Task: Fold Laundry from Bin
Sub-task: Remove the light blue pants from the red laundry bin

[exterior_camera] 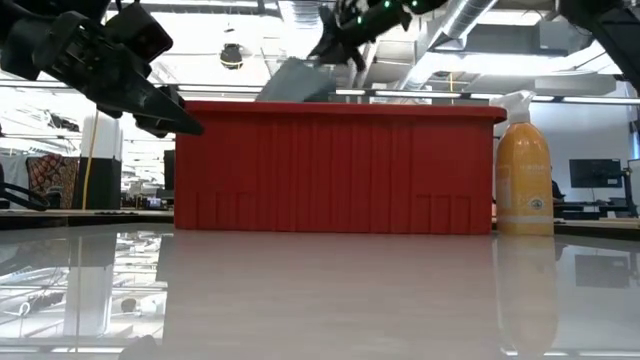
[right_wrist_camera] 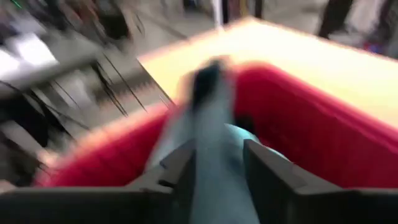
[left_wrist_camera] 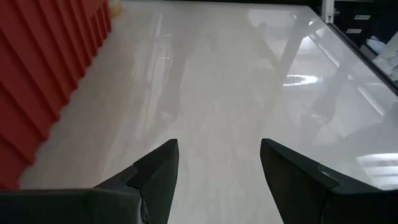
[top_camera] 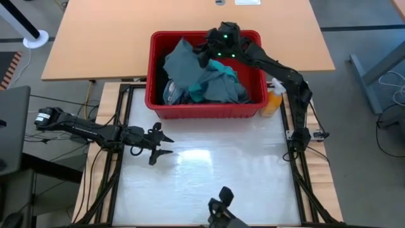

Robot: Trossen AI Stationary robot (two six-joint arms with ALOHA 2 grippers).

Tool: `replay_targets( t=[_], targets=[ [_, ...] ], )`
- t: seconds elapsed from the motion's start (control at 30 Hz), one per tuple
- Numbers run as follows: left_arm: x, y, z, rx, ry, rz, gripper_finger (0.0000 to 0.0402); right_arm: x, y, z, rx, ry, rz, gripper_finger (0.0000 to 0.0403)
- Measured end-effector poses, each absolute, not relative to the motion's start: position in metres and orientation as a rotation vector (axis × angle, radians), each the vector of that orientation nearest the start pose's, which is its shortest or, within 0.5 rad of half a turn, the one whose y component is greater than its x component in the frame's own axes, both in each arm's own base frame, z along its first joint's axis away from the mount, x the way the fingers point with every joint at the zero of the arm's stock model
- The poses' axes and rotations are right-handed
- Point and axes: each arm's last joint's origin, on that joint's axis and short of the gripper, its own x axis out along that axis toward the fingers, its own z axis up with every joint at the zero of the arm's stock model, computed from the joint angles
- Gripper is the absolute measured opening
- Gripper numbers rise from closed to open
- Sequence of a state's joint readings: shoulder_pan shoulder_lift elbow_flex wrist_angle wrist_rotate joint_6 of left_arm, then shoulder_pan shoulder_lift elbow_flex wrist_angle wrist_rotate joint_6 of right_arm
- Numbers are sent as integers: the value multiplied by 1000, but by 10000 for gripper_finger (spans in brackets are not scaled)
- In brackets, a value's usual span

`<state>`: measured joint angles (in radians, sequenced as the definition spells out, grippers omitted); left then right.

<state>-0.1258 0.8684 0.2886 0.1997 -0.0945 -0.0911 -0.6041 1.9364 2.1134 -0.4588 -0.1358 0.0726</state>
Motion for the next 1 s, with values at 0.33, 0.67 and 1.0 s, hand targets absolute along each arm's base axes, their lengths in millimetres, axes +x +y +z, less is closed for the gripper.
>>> replay_targets(
  t=[0.33, 0.67, 1.0],
  targets=[
    [176, -18, 185, -39, 377, 35, 217, 315, -221, 435, 286, 635, -478, 254],
    [176, -18, 185, -62, 380, 36, 217, 331, -177, 376, 271, 1052, -707, 255],
    [175, -18, 182, -66, 412, 32, 217, 344, -155, 338, 341, 1119, -784, 220]
  ],
)
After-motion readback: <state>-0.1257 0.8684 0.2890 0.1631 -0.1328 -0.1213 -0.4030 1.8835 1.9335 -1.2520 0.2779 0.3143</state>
